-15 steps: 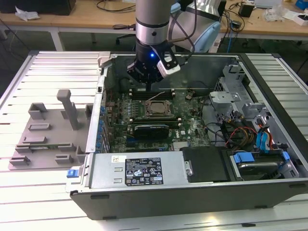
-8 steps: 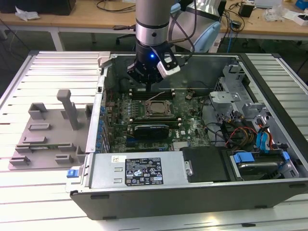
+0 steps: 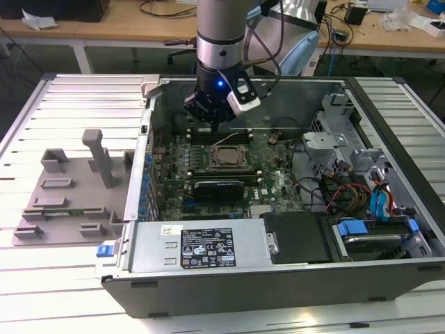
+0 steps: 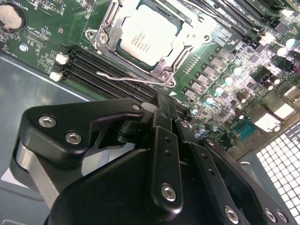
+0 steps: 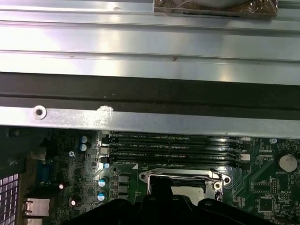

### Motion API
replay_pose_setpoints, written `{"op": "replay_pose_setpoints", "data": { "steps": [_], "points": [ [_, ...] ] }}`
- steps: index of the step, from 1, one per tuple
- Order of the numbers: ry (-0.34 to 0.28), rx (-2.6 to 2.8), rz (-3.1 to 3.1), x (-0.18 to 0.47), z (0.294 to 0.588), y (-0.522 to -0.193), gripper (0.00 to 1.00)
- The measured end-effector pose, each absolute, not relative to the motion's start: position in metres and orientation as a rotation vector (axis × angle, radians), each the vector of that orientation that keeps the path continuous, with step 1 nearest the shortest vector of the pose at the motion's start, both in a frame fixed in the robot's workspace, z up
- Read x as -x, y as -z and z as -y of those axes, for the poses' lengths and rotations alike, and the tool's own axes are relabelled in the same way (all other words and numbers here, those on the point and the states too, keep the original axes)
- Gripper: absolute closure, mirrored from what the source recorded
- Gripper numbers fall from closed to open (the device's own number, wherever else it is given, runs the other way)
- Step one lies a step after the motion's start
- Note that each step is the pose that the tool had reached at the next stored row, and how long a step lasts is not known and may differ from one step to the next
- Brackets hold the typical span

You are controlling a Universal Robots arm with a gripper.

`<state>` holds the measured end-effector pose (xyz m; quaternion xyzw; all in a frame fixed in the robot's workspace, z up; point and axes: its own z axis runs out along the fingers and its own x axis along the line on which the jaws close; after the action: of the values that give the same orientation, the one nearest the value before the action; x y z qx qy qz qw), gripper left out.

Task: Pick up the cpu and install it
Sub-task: 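Install the first cpu locking lever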

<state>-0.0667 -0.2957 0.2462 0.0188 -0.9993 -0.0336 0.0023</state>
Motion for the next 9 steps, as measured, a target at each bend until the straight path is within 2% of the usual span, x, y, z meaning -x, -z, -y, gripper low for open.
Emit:
{"op": "replay_pose_setpoints", "data": {
  "steps": [9],
  "points": [
    [0.105, -0.059, 3.134, 0.0666, 0.2957, -0.2367, 0.89]
  ]
}}
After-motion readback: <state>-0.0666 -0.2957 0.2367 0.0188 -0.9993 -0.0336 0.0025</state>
